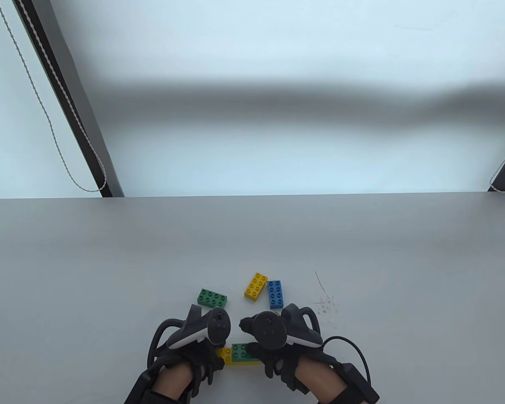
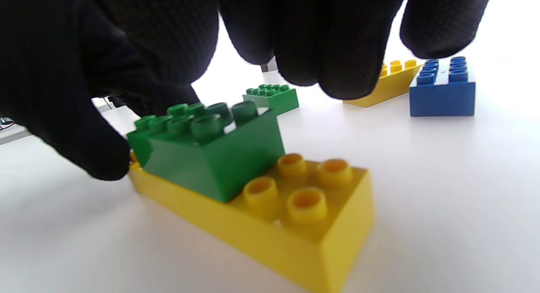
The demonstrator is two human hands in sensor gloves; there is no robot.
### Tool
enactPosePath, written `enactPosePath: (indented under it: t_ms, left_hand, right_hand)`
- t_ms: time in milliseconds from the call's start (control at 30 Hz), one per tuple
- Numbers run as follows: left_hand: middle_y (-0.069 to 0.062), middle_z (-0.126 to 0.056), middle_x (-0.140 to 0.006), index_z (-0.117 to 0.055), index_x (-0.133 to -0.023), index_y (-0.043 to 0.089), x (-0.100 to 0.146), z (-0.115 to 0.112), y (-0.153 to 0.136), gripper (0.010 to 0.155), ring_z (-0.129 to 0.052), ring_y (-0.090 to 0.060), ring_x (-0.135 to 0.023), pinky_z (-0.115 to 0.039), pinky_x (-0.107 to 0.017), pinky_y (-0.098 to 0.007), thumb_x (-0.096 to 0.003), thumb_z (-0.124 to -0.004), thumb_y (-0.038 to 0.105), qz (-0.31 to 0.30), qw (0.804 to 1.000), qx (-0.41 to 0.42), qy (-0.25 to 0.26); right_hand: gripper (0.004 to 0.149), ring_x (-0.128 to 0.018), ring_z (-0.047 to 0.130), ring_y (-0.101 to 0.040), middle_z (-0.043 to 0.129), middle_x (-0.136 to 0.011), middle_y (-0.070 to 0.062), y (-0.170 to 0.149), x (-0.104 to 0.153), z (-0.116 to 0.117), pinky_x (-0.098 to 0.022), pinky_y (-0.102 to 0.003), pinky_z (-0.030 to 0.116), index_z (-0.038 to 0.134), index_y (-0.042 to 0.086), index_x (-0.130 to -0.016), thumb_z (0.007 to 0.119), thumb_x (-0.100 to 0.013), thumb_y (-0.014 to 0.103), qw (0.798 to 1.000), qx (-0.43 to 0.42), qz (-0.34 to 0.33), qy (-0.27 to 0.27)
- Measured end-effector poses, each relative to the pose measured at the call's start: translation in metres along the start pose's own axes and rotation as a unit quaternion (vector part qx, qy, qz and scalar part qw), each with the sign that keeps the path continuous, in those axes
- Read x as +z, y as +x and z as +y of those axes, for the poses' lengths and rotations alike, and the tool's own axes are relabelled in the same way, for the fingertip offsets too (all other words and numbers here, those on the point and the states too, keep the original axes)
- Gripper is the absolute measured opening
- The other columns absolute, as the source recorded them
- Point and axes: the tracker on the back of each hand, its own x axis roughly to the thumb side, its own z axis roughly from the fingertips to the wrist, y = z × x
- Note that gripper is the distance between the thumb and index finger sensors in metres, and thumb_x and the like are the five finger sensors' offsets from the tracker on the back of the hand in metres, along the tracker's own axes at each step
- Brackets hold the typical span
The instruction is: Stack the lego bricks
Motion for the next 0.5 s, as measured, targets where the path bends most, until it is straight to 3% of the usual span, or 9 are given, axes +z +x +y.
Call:
enactPosePath:
  t_ms: [267,500]
  left_hand:
    - [-0.007,-0.066,-0.103,-0.067,-0.095,0.030,-0.003,0.001,-0.002,0.064,-0.070,-0.034,-0.092,-0.056,-0.070,-0.063,-0.0380,-0.087,0.049,-0.001,1.000,0.010,-0.015]
    - [-0.007,-0.065,-0.104,-0.066,-0.096,0.030,-0.004,0.002,-0.003,0.064,-0.069,-0.034,-0.092,-0.055,-0.071,-0.063,-0.0380,-0.087,0.049,-0.002,1.000,0.014,-0.022]
  right_hand:
    - [0.071,-0.085,0.082,-0.041,0.071,-0.098,-0.014,-0.016,-0.039,-0.012,-0.062,-0.067,0.063,0.062,0.015,-0.096,0.089,-0.034,0.038,0.996,0.091,0.009,0.008]
    - [0.075,-0.092,0.073,-0.042,0.062,-0.104,-0.013,-0.023,-0.070,-0.006,-0.064,-0.069,0.058,0.059,0.018,-0.098,0.091,-0.033,0.037,0.988,0.152,0.005,0.023]
